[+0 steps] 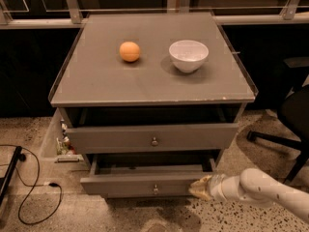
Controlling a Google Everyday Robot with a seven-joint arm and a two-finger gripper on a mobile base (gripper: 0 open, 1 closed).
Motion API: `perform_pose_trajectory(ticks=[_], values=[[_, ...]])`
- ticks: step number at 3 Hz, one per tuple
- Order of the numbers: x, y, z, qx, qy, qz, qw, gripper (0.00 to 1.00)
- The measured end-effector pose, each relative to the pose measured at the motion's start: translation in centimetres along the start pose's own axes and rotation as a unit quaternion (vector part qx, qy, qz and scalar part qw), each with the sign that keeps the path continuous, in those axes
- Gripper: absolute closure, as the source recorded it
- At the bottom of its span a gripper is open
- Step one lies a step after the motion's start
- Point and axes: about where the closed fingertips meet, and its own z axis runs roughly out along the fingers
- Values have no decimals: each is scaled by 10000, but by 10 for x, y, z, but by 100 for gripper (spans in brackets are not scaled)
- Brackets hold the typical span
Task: Close middle drawer
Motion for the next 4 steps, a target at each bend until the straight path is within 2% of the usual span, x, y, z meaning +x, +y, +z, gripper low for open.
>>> perform_pose_trajectory(ticks=[1, 2, 4], values=[[-8, -28, 8, 159, 1, -150, 9998, 84], [-8, -28, 8, 159, 1, -150, 9998, 81], [-8, -28, 8, 158, 1, -150, 9998, 35]])
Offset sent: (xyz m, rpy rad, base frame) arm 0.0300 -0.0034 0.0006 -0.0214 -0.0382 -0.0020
